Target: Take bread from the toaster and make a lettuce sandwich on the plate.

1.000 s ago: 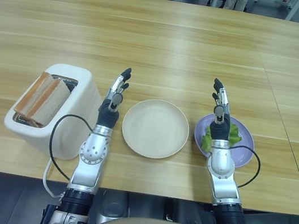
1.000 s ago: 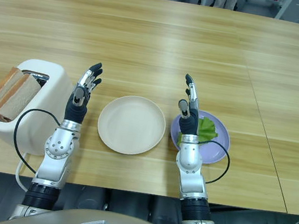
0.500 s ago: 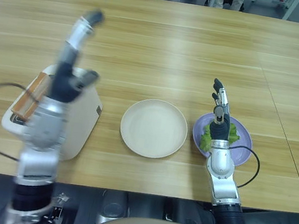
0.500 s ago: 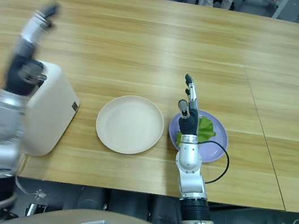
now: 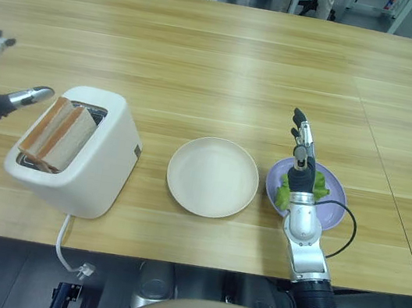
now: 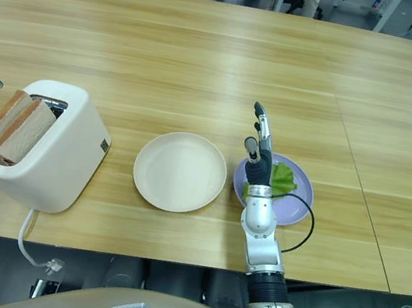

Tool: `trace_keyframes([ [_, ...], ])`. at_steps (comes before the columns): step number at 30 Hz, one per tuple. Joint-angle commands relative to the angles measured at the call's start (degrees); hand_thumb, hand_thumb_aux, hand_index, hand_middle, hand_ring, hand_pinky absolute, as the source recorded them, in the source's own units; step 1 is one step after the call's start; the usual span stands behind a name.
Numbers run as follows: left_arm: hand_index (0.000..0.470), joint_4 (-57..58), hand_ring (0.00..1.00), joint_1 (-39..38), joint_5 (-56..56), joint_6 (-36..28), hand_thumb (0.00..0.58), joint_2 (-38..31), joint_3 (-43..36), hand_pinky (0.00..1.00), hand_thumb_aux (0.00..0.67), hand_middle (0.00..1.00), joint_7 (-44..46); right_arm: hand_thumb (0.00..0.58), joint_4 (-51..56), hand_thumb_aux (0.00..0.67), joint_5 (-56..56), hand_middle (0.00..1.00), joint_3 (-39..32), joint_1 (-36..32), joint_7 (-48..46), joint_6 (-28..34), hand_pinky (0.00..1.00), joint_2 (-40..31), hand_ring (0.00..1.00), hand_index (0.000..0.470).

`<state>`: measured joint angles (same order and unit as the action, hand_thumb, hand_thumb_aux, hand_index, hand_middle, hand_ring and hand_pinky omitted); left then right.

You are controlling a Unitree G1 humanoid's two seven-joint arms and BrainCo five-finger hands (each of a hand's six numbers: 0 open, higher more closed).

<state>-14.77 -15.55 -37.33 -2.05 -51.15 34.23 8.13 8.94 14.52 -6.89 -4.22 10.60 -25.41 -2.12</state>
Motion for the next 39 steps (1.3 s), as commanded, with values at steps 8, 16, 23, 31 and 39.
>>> trace_keyframes([
  [8,0.0,4.32,0.0,-5.27,0.09,-5.43,0.0,-0.2,-6.34,0.0,0.0,0.0,11.73,0.0,1.33,0.0,0.21,0.0,0.09,-0.17,0.01,0.06,0.0,0.32,0.0,0.0],
  [16,0.0,3.23,0.0,-4.7,-1.61,-5.14,0.0,-1.5,-7.74,0.0,0.0,0.0,11.7,0.0,0.77,0.0,0.18,0.0,0.06,0.15,-0.19,0.35,0.0,0.28,0.0,0.0],
  [23,0.0,1.33,0.0,-4.78,-5.77,-4.67,0.0,-4.42,-8.51,0.0,0.0,0.0,11.5,0.0,0.83,0.0,0.07,0.0,0.19,-0.05,-0.31,0.42,0.0,0.2,0.0,0.0],
  [31,0.0,-0.68,0.0,-3.42,-10.22,-1.94,0.0,-8.67,-12.06,0.0,0.0,0.0,13.25,0.0,1.06,0.0,-0.13,0.0,0.39,-0.47,-0.34,0.43,0.0,0.17,0.0,0.0],
  [39,0.0,-1.29,0.0,-3.42,-10.91,-0.8,0.0,-7.6,-15.19,0.0,0.0,0.0,14.24,0.0,0.71,0.0,-0.29,0.0,0.22,-0.28,-0.61,0.53,0.0,0.37,0.0,0.0],
])
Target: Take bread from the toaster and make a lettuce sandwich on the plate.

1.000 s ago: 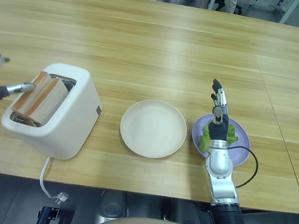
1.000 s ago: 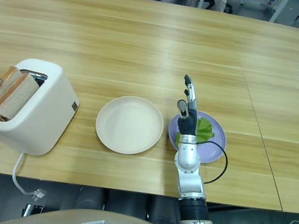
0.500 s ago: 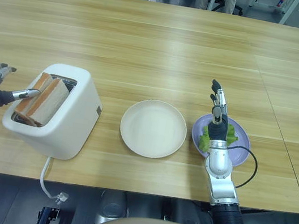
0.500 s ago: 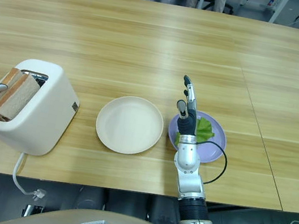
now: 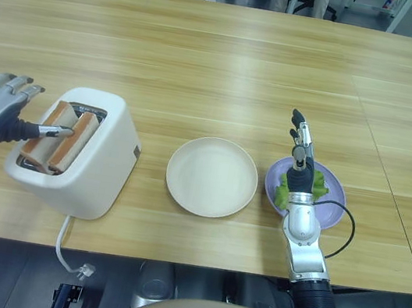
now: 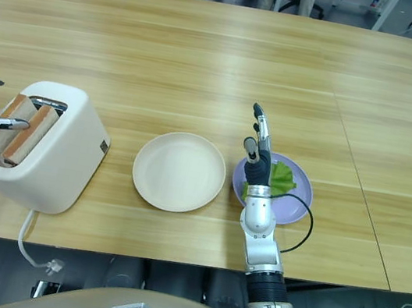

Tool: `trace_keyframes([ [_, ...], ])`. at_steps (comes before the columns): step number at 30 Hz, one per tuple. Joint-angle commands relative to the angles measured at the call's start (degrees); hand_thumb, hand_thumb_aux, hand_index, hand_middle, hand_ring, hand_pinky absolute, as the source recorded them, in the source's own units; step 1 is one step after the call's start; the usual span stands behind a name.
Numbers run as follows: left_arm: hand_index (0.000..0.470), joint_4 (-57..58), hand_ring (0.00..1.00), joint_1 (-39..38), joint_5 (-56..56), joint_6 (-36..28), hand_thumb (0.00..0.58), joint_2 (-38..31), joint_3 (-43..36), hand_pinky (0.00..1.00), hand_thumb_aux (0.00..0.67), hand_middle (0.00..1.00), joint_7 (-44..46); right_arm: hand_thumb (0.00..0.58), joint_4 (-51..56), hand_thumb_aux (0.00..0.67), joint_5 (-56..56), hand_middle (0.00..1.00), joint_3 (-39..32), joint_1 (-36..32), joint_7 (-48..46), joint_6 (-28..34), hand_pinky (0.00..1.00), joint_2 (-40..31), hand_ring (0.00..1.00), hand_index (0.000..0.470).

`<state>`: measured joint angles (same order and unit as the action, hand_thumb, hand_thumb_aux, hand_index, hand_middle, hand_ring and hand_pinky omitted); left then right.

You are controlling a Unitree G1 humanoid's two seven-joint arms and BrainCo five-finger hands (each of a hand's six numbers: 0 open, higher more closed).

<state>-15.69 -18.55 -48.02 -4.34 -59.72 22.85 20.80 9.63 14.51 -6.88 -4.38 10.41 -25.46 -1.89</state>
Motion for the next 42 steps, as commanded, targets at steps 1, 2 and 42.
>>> trace_keyframes([
  [1,0.0,-0.56,0.0,-0.5,-0.14,1.51,0.0,1.22,-4.08,0.0,0.0,0.0,1.81,0.0,-0.07,0.0,-0.31,0.0,0.24,-0.09,-0.45,0.61,0.0,0.13,0.0,0.0],
  [2,0.0,-0.56,0.0,-0.54,-0.03,1.6,0.0,1.37,-4.31,0.0,0.0,0.0,2.01,0.0,-0.14,0.0,-0.33,0.0,0.27,-0.05,-0.44,0.63,0.0,0.13,0.0,0.0],
  [42,0.0,1.91,0.0,-1.33,-1.06,3.94,0.0,-3.32,5.24,0.0,0.0,0.0,2.8,0.0,0.56,0.0,-0.05,0.0,0.14,-0.25,-0.23,0.42,0.0,0.85,0.0,0.0],
])
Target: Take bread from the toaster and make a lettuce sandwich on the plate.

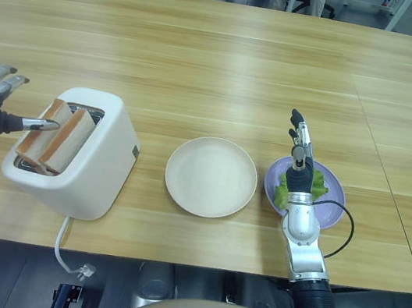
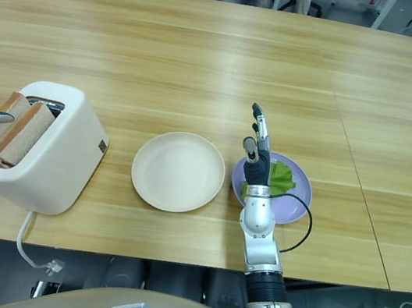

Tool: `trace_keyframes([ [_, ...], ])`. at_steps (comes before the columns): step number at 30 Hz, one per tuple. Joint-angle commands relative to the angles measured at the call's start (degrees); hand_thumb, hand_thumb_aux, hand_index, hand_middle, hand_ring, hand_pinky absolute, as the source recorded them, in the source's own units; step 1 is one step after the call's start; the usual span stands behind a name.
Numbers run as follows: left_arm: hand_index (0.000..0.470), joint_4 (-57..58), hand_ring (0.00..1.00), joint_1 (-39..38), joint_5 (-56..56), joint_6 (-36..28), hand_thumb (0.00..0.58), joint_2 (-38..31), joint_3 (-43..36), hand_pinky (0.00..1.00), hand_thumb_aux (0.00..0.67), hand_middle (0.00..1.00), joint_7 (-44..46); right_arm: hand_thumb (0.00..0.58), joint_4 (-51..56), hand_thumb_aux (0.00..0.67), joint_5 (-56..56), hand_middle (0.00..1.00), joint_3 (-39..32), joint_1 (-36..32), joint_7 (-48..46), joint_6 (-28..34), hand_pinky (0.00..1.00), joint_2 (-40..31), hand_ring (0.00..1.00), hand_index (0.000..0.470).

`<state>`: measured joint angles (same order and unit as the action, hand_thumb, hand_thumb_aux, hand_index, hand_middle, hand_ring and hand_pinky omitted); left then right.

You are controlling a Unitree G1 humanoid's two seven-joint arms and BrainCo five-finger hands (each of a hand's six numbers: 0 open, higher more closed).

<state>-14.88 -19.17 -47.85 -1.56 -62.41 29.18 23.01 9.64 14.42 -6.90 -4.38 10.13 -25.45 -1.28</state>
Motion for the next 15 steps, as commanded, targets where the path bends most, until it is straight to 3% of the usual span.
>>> trace_keyframes([
  [1,0.0,1.04,0.0,-1.05,-1.41,1.59,0.0,-0.72,-1.09,0.0,0.0,0.0,0.75,0.0,0.56,0.0,0.03,0.0,0.13,-0.26,0.04,0.41,0.0,0.27,0.0,0.0],
  [8,0.004,0.07,0.0,-0.66,-2.32,3.89,0.009,-1.74,-3.01,0.0,0.005,0.0,1.78,0.0,0.49,0.0,-0.09,0.0,0.19,-0.23,-0.03,0.43,0.0,0.4,0.0,0.0],
  [11,0.022,-0.29,0.0,-0.46,-2.85,4.54,0.053,-2.19,-3.68,0.0,0.032,0.0,2.35,0.0,0.69,0.0,-0.19,0.0,0.2,-0.4,-0.18,0.4,0.0,0.46,0.0,0.0],
  [13,0.049,-0.1,0.0,-0.19,-3.29,5.03,0.116,-2.78,-4.17,0.0,0.071,0.0,2.74,0.0,0.61,0.0,-0.24,0.0,0.3,-0.41,-0.16,0.42,0.0,0.47,0.0,0.0],
  [15,0.056,0.12,0.0,-0.03,-3.59,5.53,0.132,-3.25,-4.32,0.0,0.081,0.0,3.07,0.0,0.58,0.0,-0.29,0.0,0.35,-0.4,-0.13,0.39,0.0,0.5,0.0,0.0],
])
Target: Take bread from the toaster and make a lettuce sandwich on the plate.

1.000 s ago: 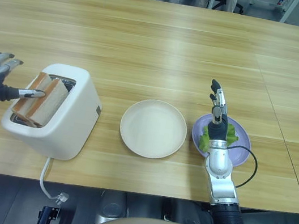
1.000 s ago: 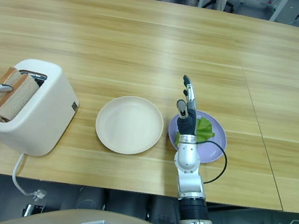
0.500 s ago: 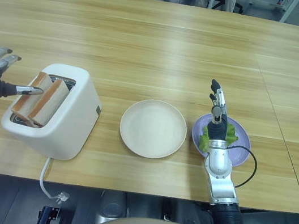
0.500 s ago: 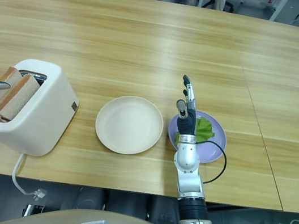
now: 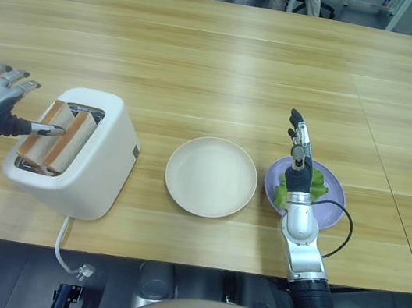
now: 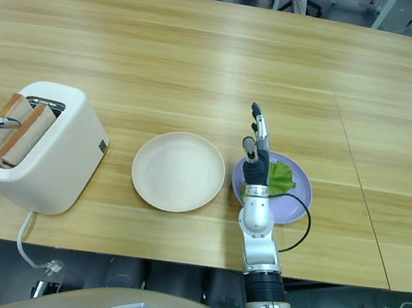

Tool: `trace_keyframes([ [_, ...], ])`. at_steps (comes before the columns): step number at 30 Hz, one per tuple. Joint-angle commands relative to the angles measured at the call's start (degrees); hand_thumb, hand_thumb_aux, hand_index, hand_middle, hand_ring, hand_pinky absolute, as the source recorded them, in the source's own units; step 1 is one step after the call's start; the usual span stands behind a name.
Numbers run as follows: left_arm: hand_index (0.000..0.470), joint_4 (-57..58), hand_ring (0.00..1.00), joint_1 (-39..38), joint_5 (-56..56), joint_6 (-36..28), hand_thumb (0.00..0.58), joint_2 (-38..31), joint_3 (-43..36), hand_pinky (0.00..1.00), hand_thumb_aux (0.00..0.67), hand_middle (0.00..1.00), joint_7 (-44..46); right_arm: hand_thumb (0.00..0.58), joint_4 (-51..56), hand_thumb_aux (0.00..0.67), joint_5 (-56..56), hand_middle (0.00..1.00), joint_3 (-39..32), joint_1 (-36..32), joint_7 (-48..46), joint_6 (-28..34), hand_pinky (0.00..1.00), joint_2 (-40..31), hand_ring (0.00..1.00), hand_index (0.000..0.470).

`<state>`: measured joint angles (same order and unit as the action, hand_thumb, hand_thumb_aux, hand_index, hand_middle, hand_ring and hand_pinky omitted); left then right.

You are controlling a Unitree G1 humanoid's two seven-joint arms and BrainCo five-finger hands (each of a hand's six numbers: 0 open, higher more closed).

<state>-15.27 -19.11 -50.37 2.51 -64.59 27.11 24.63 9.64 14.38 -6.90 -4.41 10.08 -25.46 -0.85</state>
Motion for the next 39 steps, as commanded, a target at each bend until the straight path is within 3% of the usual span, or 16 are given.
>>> trace_keyframes([
  [1,0.07,0.6,0.0,-0.06,-1.21,1.69,0.164,-1.24,-2.23,0.0,0.102,0.0,1.54,0.0,0.59,0.0,-0.32,0.0,0.36,-0.38,-0.1,0.4,0.0,0.1,0.0,0.0],
  [7,0.096,1.1,0.0,0.35,-1.6,2.86,0.216,-2.3,-2.57,0.0,0.139,0.0,1.98,0.0,0.82,0.0,-0.49,0.0,0.34,-0.53,-0.12,0.41,0.0,0.28,0.0,0.0],
  [12,0.094,2.25,0.0,0.55,-1.54,3.71,0.212,-3.22,-1.26,0.0,0.137,0.0,2.01,0.0,0.9,0.0,-0.4,0.0,0.29,-0.65,-0.03,0.48,0.0,0.49,0.0,0.0],
  [15,0.088,3.1,0.0,0.43,-1.44,4.09,0.201,-4.05,0.28,0.0,0.129,0.0,2.23,0.0,0.86,0.0,-0.38,0.0,0.31,-0.67,-0.04,0.49,0.0,0.54,0.0,0.0],
  [21,0.051,4.27,0.0,0.28,-1.41,5.22,0.12,-5.38,2.53,0.0,0.074,0.0,2.65,0.0,0.84,0.0,-0.31,0.0,0.31,-0.67,0.02,0.51,0.0,0.73,0.0,0.0],
  [27,0.04,3.35,0.0,0.47,-1.03,6.93,0.096,-5.55,1.48,0.0,0.058,0.0,3.37,0.0,0.78,0.0,-0.24,0.0,0.27,-0.74,0.12,0.59,0.0,0.89,0.0,0.0],
  [29,0.043,2.61,0.0,0.6,-0.18,7.46,0.104,-4.92,0.26,0.0,0.063,0.0,4.17,0.0,0.81,0.0,-0.2,0.0,0.27,-0.77,0.17,0.63,0.0,0.95,0.0,0.0],
  [34,0.087,-0.48,0.0,-1.05,4.65,8.35,0.198,-1.79,-2.33,0.0,0.126,0.0,8.32,0.0,0.99,0.0,-0.1,0.0,0.23,-0.9,0.25,0.69,0.0,0.98,0.0,0.0],
  [39,0.083,-1.34,0.0,-1.65,4.9,8.2,0.19,-0.52,-3.2,0.0,0.121,0.0,9.92,0.0,1.12,0.0,-0.09,0.0,0.26,-1.02,0.35,0.59,0.0,1.0,0.0,0.0],
])
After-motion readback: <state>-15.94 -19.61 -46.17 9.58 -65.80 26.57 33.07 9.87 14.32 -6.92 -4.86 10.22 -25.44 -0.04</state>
